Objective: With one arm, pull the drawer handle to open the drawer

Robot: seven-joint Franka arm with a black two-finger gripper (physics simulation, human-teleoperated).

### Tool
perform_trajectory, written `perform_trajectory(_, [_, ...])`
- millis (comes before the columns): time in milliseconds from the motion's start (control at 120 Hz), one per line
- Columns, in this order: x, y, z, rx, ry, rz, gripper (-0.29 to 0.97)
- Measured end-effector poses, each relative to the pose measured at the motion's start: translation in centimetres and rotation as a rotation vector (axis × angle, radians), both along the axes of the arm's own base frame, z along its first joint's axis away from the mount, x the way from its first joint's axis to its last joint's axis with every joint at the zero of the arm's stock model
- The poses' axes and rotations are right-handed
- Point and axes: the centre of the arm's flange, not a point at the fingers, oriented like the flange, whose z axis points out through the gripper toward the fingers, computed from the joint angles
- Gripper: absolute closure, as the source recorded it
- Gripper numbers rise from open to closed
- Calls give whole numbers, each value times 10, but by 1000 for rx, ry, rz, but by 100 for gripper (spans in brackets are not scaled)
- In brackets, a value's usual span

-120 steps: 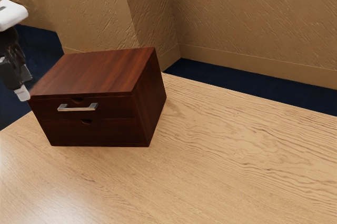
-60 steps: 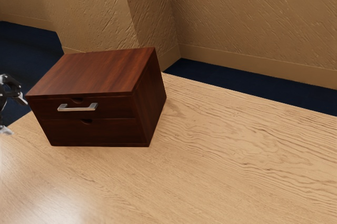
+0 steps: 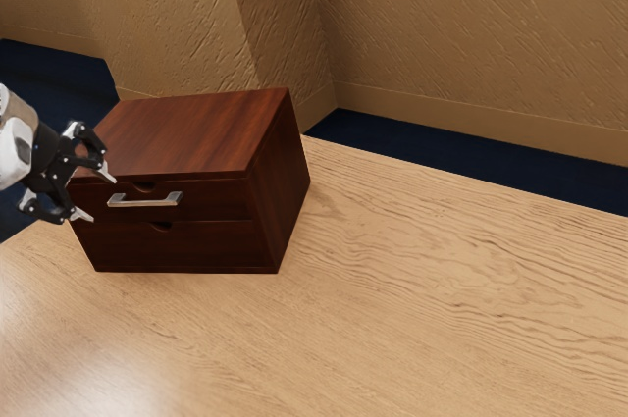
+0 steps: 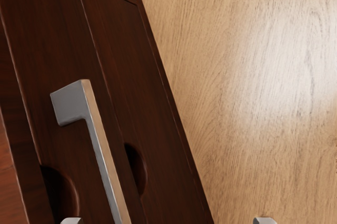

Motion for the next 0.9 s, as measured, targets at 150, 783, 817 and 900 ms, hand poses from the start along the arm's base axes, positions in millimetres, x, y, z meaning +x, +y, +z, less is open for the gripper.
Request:
perform_trajectory(150, [5, 2, -7, -48, 5, 81, 20])
perform_trajectory(783, [64, 4, -59, -228, 88, 412, 35])
perform_trajectory(817, [60, 3, -61, -233, 91, 418, 38])
perform_trajectory(900, [37, 1, -48, -205, 73, 419, 52])
